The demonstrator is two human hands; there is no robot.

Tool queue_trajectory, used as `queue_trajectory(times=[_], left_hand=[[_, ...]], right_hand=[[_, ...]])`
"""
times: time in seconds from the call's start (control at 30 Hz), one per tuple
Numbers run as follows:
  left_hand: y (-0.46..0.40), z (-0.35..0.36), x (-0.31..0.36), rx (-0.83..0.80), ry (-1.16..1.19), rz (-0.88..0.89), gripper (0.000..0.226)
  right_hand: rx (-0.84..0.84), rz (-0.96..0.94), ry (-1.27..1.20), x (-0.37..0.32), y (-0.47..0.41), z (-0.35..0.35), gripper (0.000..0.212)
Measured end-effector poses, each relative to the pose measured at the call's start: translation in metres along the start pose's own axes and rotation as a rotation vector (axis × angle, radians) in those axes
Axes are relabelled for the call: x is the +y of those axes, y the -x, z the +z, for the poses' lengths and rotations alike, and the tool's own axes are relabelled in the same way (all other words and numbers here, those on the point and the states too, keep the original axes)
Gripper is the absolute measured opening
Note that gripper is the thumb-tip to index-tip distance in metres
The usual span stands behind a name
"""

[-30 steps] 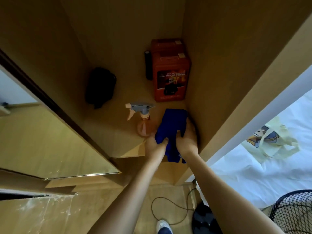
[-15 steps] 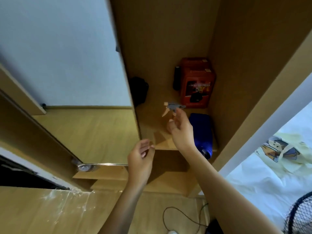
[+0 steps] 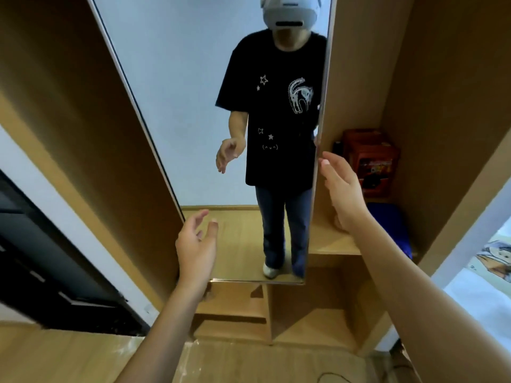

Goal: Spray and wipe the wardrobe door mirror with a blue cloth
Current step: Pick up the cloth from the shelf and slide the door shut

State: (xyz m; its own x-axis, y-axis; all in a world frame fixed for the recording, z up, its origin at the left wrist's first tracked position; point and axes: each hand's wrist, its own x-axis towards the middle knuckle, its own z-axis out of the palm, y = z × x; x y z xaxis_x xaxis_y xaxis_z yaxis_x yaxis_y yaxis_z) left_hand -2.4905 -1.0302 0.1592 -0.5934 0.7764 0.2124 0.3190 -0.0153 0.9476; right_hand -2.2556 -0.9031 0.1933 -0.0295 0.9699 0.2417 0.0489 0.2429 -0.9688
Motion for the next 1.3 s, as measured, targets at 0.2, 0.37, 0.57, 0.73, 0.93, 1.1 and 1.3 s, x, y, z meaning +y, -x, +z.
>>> queue_trajectory(times=[0.2,0.37,0.57,0.73,0.93,1.1,1.3], left_hand=[[-0.029,-0.031,0.016,0.012,0.031,0.085,0.029],[-0.037,-0.034,0.025,0.011,0.068,0.081,0.028],[-0.028,-0.02,0.032,-0.059,0.065,0.087,0.031],[-0.014,-0.007,0.037,-0.119,0.059,0.093,0.031],[0.011,0.006,0.045,-0.177,0.076,0.113,0.033],[0.033,0.016,0.041,-0.235,0.113,0.089,0.032],[0.058,0.019,0.037,-0.174,0.117,0.109,0.036]], right_hand=[[0.04,0.015,-0.007,-0.018,-0.009,0.009,0.039],[0.026,0.025,-0.017,-0.032,-0.021,0.013,0.037],[0.031,0.029,0.0,-0.028,-0.011,0.015,0.04],[0.059,-0.015,0.061,-0.029,0.003,0.015,0.041],[0.08,-0.044,0.104,-0.022,0.019,0.019,0.038],[0.024,-0.134,0.079,-0.029,0.05,0.025,0.022],[-0.013,-0.167,0.084,-0.036,0.081,0.049,0.022]])
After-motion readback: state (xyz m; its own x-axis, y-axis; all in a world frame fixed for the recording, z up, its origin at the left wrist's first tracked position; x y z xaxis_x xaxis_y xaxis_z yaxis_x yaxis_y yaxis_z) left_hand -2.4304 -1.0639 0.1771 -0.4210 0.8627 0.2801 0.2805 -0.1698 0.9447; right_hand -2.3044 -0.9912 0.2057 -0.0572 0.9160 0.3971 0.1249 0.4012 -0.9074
